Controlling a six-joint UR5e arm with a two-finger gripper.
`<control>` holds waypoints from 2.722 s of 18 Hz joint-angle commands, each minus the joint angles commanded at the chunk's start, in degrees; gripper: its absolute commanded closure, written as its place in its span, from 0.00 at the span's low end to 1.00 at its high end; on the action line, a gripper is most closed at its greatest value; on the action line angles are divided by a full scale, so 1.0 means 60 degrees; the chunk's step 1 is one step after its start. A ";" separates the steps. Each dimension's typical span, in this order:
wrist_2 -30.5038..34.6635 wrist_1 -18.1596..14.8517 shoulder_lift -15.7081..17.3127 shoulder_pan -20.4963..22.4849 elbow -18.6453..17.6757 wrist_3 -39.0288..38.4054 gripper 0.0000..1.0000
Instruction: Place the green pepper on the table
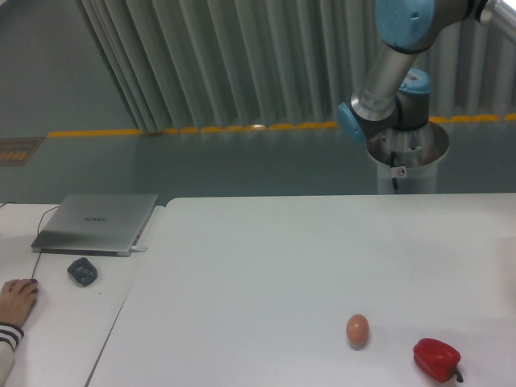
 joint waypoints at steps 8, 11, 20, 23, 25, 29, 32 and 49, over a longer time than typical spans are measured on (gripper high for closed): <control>0.0000 0.0000 -0.0308 0.0000 0.0074 0.0088 0.00; 0.0000 0.0015 -0.0381 0.0000 0.0059 0.0015 0.00; 0.0015 0.0015 -0.0747 0.0073 0.0323 0.0088 0.00; 0.0015 0.0029 -0.0864 0.0073 0.0264 0.0059 0.00; 0.0029 0.0015 -0.0894 0.0073 0.0264 0.0015 0.00; 0.0029 0.0015 -0.0967 0.0073 0.0351 0.0015 0.00; 0.0029 0.0015 -0.0982 0.0088 0.0454 0.0000 0.00; 0.0571 0.0425 -0.0967 0.0264 0.0162 -0.0029 0.32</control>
